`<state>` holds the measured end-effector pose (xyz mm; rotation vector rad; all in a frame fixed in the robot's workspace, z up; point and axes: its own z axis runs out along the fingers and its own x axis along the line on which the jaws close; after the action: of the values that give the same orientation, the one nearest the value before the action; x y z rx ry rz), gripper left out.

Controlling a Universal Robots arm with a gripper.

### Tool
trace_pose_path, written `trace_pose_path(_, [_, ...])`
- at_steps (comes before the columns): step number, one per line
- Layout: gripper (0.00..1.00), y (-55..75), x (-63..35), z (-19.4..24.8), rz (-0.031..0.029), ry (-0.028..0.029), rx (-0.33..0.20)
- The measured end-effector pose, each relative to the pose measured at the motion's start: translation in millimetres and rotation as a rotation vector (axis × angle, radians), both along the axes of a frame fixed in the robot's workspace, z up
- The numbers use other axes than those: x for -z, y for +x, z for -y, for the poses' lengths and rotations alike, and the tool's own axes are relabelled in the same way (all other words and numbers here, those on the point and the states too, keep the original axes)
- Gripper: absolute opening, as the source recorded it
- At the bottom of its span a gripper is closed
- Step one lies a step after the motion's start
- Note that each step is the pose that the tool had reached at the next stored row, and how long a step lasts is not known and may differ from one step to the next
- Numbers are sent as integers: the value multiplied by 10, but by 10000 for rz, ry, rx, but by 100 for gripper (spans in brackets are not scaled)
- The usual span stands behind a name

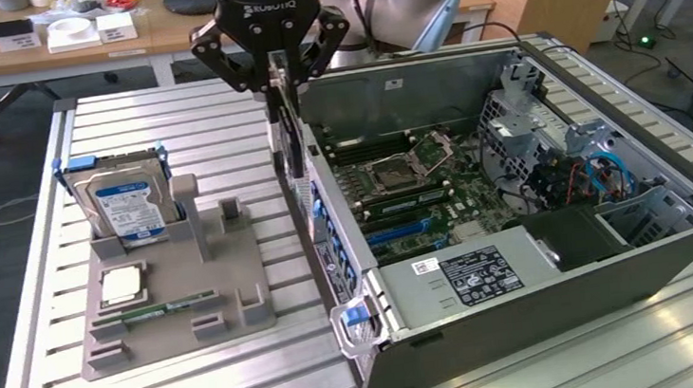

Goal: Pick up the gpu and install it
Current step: 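Pick up the gpu and move the gpu toward the slot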

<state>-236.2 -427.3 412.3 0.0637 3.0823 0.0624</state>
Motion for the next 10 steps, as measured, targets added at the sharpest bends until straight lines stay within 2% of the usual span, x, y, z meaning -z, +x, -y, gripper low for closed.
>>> trace_pose_path(10, [26, 239, 1, -37, 1, 1, 0])
